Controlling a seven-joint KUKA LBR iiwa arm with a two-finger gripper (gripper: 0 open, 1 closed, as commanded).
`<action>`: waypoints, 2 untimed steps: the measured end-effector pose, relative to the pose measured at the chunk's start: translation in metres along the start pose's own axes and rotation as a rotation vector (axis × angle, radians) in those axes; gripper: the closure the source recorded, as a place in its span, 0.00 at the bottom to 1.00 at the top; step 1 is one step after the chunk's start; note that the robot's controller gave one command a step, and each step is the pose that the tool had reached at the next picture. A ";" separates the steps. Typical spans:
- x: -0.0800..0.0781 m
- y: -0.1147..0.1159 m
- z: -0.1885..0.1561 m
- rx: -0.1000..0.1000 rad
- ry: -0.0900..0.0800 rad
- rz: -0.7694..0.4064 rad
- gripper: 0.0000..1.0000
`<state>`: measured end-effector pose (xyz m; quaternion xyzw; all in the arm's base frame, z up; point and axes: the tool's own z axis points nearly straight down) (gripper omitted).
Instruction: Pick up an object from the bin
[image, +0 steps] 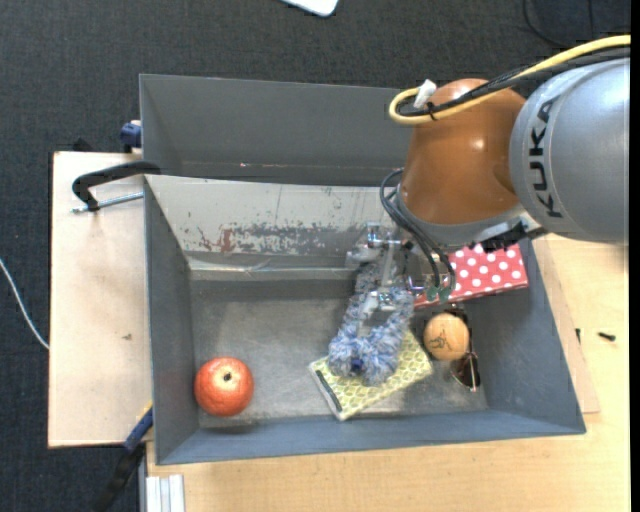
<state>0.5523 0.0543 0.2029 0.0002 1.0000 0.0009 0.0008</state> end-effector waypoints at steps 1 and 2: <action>0.000 0.000 0.000 0.000 0.000 0.000 0.00; 0.006 -0.003 0.041 0.001 -0.003 -0.093 0.00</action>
Offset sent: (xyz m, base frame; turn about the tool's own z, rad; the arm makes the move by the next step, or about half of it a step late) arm -0.0220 -0.0095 -0.1245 -0.2676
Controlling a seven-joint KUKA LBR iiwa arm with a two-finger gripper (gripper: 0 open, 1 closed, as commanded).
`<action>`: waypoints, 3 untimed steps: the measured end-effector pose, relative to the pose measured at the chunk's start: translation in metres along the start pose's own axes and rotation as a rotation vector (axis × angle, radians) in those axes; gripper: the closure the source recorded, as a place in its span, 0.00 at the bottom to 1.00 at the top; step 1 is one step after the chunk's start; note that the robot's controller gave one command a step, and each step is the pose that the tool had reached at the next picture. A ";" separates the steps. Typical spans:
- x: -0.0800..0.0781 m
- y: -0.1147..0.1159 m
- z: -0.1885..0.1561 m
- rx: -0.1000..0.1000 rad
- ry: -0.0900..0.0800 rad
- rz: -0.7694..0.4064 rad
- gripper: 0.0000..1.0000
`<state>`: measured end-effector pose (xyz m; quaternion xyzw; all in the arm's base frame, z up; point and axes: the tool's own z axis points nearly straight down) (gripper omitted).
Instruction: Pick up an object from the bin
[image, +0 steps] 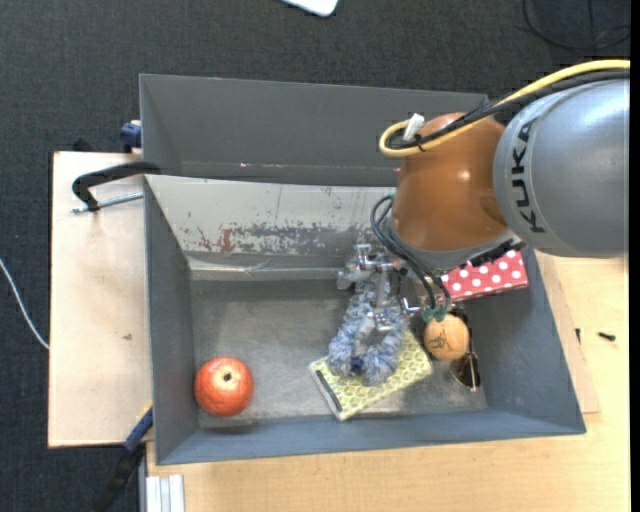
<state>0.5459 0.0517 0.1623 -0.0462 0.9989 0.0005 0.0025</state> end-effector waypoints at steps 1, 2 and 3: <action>0.046 0.002 0.086 -0.001 -0.003 -0.080 1.00; 0.046 0.002 0.086 -0.001 -0.003 -0.079 1.00; 0.043 -0.004 0.086 -0.009 0.004 -0.027 1.00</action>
Offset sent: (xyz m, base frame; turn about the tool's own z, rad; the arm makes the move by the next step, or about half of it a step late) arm 0.0000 0.0000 0.0000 0.0000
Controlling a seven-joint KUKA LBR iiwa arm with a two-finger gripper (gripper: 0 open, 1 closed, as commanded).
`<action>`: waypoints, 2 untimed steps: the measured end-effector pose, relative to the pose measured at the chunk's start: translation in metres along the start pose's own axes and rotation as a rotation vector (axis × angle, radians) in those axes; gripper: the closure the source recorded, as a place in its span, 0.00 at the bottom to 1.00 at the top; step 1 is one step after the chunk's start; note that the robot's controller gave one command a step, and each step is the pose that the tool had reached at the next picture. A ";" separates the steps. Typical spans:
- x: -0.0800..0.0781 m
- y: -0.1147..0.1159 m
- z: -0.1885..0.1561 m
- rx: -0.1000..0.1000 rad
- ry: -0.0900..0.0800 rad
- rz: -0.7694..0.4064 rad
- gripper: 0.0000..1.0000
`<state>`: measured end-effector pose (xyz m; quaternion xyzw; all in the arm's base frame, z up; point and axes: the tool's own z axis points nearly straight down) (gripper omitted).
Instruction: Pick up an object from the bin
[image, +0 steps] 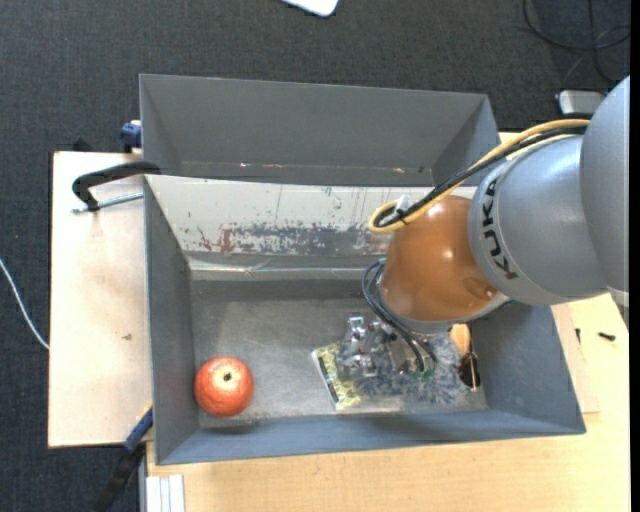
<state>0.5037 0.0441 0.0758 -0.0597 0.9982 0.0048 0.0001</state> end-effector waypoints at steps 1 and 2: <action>-0.004 -0.005 0.000 0.000 0.001 -0.004 1.00; -0.031 -0.003 -0.173 0.009 -0.012 -0.029 1.00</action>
Offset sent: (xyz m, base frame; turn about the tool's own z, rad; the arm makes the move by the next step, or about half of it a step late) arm 0.0282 -0.0022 0.1684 -0.0288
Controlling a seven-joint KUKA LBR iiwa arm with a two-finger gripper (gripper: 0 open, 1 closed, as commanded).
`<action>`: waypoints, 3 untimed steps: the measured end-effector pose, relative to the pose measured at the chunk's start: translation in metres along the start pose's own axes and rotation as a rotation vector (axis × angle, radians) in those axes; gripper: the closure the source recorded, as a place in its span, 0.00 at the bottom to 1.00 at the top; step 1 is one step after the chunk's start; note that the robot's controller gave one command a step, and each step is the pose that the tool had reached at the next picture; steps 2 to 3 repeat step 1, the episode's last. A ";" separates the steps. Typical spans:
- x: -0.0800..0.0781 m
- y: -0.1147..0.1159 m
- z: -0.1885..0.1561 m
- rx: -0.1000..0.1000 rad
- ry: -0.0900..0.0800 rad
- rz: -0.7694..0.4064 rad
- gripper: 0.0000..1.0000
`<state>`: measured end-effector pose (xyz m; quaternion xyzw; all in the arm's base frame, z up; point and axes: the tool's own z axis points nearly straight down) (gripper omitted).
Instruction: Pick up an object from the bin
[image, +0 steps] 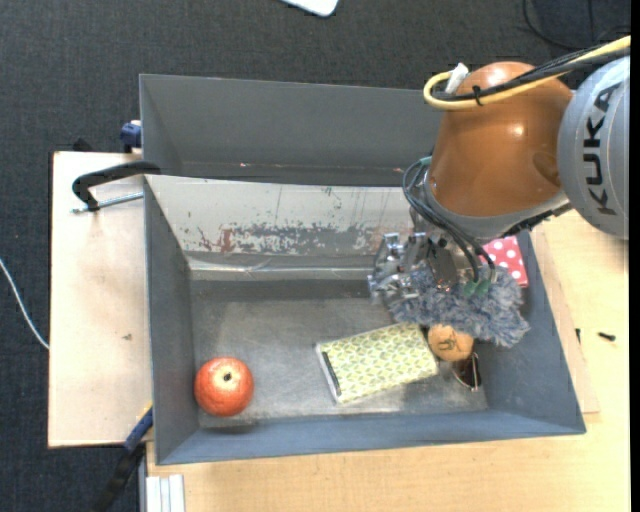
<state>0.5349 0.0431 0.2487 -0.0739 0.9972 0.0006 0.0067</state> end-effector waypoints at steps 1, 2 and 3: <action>0.001 0.000 0.002 0.000 0.004 0.000 1.00; 0.001 0.000 0.002 0.000 0.004 0.000 1.00; 0.001 0.000 0.002 0.000 0.004 0.000 1.00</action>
Offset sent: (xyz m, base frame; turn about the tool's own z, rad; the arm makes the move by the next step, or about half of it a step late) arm 0.0101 0.0033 -0.0718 -0.3808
